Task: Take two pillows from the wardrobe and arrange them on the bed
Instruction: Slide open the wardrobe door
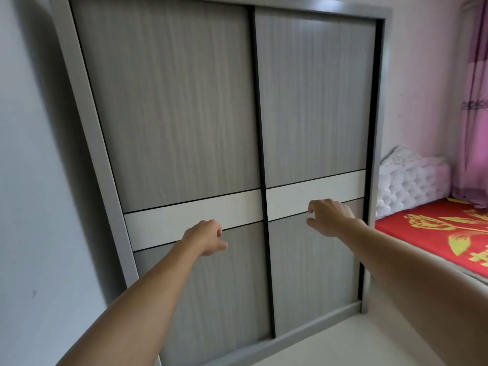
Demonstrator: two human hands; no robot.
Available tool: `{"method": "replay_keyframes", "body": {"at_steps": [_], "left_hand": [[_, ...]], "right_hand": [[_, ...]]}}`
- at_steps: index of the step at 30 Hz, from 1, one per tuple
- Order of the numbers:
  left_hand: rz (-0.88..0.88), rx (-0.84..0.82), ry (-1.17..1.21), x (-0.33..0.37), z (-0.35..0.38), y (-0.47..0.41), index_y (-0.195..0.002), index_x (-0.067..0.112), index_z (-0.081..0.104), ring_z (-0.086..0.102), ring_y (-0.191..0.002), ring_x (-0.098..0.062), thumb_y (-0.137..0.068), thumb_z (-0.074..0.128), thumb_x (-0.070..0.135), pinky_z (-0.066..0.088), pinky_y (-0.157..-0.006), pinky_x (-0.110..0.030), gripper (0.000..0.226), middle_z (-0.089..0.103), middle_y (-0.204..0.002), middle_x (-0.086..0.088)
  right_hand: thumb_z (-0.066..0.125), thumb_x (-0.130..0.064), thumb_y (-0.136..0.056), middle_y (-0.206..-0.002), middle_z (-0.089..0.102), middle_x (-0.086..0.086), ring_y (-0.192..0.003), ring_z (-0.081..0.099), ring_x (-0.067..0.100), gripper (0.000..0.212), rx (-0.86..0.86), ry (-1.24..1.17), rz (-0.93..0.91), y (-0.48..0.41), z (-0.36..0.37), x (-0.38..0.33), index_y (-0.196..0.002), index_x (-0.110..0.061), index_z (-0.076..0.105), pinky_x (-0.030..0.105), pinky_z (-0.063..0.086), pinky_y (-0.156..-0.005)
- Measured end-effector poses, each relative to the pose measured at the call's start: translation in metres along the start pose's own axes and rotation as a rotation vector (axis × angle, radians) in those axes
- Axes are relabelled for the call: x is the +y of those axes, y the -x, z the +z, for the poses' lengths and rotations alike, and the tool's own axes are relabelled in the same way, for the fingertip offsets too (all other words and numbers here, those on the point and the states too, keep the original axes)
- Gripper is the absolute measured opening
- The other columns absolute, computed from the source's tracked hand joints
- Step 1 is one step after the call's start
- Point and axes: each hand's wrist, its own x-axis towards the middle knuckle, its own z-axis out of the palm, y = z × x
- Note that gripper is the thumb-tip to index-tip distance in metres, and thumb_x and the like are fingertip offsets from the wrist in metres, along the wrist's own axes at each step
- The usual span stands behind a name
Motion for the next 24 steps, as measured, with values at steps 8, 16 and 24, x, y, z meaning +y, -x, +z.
{"method": "replay_keyframes", "body": {"at_steps": [8, 16, 24], "left_hand": [[-0.016, -0.031, 0.041, -0.015, 0.032, -0.040, -0.106, 0.020, 0.061, 0.060, -0.100, -0.026, -0.080, 0.066, 0.042, 0.043, -0.080, -0.030, 0.034, 0.061, -0.115, -0.007], [-0.035, -0.035, 0.108, -0.017, 0.070, -0.133, -0.100, 0.021, 0.062, 0.060, -0.098, -0.025, -0.079, 0.066, 0.040, 0.046, -0.081, -0.031, 0.029, 0.064, -0.109, -0.005], [-0.081, 0.002, 0.212, -0.002, 0.094, -0.264, -0.091, 0.022, 0.063, 0.062, -0.091, -0.023, -0.078, 0.065, 0.038, 0.049, -0.082, -0.033, 0.021, 0.062, -0.091, 0.001]], "right_hand": [[0.055, -0.031, -0.088, -0.106, 0.066, 0.002, -0.092, 0.061, 0.026, 0.028, -0.042, -0.023, 0.023, -0.025, 0.050, 0.000, -0.113, -0.019, 0.059, 0.033, 0.042, -0.066], [0.055, -0.035, -0.090, -0.115, 0.065, 0.002, -0.096, 0.061, 0.025, 0.033, -0.086, -0.098, 0.003, -0.111, 0.125, 0.016, -0.120, -0.023, 0.056, 0.030, 0.041, -0.068], [0.057, -0.037, -0.090, -0.115, 0.066, 0.002, -0.097, 0.062, 0.022, 0.034, -0.184, -0.231, 0.019, -0.232, 0.204, 0.045, -0.120, -0.022, 0.057, 0.034, 0.053, -0.080]]}}
